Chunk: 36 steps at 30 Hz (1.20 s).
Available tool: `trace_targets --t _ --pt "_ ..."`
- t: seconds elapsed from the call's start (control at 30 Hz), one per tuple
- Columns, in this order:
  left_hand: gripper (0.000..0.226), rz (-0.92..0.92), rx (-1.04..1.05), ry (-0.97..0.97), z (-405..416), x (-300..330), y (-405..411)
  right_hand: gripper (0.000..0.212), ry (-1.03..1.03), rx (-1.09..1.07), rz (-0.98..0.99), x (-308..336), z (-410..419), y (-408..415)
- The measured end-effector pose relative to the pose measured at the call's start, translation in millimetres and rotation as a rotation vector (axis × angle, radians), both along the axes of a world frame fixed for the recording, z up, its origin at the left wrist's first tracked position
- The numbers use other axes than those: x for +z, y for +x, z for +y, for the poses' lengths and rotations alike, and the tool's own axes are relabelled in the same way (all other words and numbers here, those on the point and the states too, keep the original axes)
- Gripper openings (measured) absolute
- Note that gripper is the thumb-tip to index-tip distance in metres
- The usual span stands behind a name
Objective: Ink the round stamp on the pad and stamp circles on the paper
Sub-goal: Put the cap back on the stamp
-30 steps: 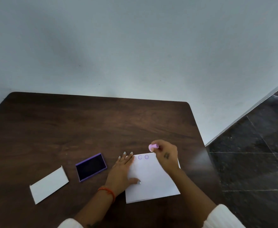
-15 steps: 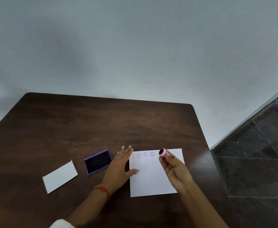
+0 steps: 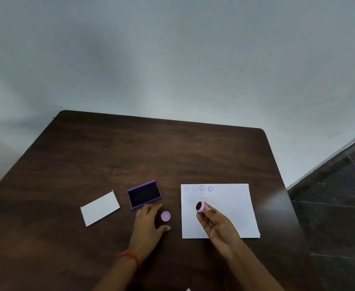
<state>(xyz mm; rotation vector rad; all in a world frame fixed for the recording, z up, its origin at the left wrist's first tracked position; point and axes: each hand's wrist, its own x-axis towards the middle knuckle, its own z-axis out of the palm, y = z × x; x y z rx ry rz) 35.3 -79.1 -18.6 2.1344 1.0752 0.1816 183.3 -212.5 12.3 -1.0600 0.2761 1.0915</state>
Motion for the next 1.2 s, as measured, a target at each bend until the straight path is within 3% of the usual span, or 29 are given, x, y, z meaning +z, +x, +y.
trace_targets --t 0.33,0.5,0.73,1.2 --pt "0.030 -0.024 -0.016 -0.003 1 2 9 0.012 -0.079 0.067 -0.040 -9 6 -10" --pt "0.028 -0.097 -0.063 -0.019 -3 12 13 0.013 -0.127 0.124 -0.204 -1 15 -15" --pt "0.023 -0.224 -0.093 -0.032 -9 28 18 0.013 -0.217 0.245 -0.643 8 29 -26" --pt "0.036 -0.312 -0.093 -0.099 -6 37 10 0.012 -0.277 0.371 -1.006 10 30 -24"
